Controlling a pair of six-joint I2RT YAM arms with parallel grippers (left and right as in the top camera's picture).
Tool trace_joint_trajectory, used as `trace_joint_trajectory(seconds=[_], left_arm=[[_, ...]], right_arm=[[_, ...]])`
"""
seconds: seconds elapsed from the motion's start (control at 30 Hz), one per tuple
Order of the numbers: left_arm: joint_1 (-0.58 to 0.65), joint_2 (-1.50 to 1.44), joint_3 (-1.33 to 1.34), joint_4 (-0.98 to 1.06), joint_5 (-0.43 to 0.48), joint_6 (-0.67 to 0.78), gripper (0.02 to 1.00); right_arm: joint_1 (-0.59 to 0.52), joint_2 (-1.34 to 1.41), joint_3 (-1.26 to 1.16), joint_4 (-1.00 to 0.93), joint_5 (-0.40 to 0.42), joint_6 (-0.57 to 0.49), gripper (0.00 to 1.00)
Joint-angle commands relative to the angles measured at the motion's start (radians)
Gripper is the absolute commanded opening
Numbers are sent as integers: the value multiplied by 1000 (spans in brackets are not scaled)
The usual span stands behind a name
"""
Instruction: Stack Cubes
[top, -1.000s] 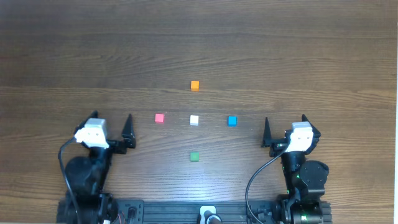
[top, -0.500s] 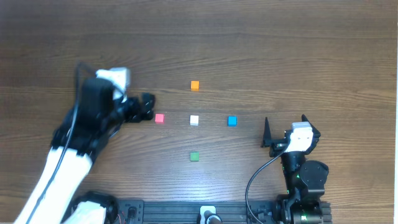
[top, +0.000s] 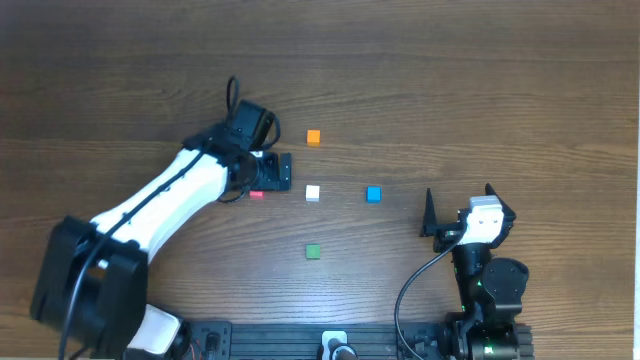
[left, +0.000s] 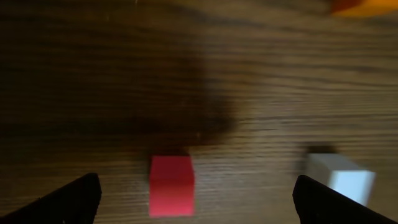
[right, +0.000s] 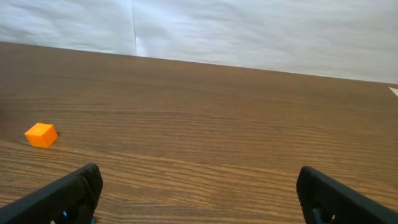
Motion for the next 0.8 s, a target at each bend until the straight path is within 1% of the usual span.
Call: trace_joint_trajectory(seconds=[0.03, 0.1, 0.27, 0.43, 0.5, 0.6, 0.67, 0.73, 0.8], left_arm=[[-8, 50, 18, -12, -34, -31, 996], [-11, 62, 18, -12, -39, -33, 993], [-13, 92, 18, -24, -65, -52, 921], [-20, 106, 18, -26, -68, -51, 897], [-26, 109, 18, -26, -71, -51, 871], [-28, 117, 18, -26, -72, -51, 798], [-30, 123, 18, -26, -72, -51, 724], [-35, 125, 18, -26, -72, -51, 676], [-43, 126, 18, -26, -72, -51, 599]], right_arm=[[3, -7, -9, 3, 7, -5, 993], [3, -7, -9, 3, 7, -5, 993], [3, -7, -9, 3, 7, -5, 991], [3, -7, -9, 3, 7, -5, 991], [3, -7, -9, 3, 7, -5, 991], [3, -7, -9, 4, 7, -5, 991], [3, -7, -9, 3, 7, -5, 993], [3, -7, -9, 3, 7, -5, 993], [3, -7, -9, 3, 7, -5, 993]])
